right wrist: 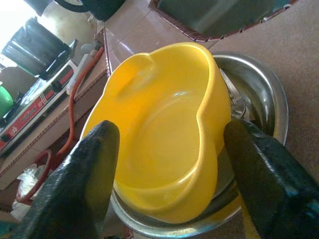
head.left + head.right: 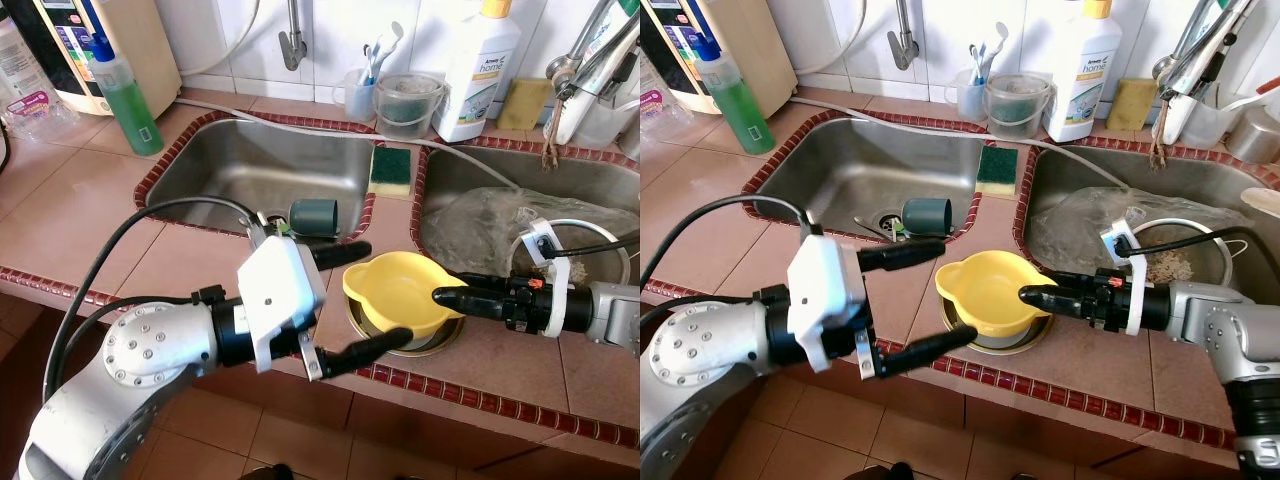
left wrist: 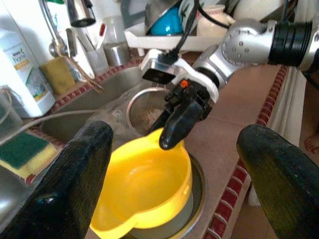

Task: Kitchen organization

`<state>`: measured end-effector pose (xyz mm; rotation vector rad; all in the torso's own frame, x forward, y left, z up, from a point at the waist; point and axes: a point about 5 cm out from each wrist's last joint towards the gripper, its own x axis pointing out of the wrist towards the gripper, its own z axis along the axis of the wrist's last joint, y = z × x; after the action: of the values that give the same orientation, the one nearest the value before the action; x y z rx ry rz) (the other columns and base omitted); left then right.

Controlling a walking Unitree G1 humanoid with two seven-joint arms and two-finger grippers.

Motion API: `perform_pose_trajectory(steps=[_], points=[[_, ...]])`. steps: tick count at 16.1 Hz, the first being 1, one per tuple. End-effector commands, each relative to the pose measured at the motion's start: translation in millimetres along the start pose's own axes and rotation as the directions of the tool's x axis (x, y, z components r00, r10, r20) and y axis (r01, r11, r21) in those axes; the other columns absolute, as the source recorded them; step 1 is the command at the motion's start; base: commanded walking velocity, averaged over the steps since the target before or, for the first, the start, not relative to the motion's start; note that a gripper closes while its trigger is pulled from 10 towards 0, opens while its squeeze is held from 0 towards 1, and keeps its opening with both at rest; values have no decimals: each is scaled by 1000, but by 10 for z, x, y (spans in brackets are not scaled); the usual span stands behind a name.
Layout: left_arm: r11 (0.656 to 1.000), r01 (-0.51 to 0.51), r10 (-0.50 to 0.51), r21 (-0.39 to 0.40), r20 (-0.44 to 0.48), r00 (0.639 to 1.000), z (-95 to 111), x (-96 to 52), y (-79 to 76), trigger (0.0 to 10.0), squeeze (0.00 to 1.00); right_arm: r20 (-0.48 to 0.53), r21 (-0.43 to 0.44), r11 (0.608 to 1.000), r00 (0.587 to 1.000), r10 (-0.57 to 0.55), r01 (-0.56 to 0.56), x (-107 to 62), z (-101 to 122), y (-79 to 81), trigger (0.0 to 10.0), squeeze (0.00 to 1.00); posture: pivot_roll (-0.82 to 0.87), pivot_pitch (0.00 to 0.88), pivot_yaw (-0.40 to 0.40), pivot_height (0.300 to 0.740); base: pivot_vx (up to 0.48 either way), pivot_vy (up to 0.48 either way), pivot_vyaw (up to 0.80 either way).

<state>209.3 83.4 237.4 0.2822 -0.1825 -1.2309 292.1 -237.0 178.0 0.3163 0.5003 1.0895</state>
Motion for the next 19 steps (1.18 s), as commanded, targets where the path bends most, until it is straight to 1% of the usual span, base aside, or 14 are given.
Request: perform_pose_trajectory(steps=[1, 5, 13, 19], points=[[1000, 19, -19, 18, -1, 1000, 18, -7, -39, 10000, 0, -26, 7, 1000, 999, -21, 21, -48, -8, -6, 0, 0, -118, 173, 54, 740, 0, 0, 0], [1000, 6, -6, 25, -10, 1000, 16, -25, -2, 10000, 0, -52, 32, 999, 998, -41, 43, -49, -37, -9, 0, 0, -118, 169, 53, 740, 0, 0, 0], [999, 0, 1, 46, -14, 1000, 36, -52, 24, 10000, 0, -59, 15, 999, 997, -49, 50, -37, -28, -22, 0, 0, -112, 157, 53, 740, 0, 0, 0], [998, -13, 14, 56, -24, 1000, 31, -72, 69, 10000, 0, -30, 34, 997, 998, -63, 64, -31, 32, -34, 0, 0, -106, 162, 55, 740, 0, 0, 0]])
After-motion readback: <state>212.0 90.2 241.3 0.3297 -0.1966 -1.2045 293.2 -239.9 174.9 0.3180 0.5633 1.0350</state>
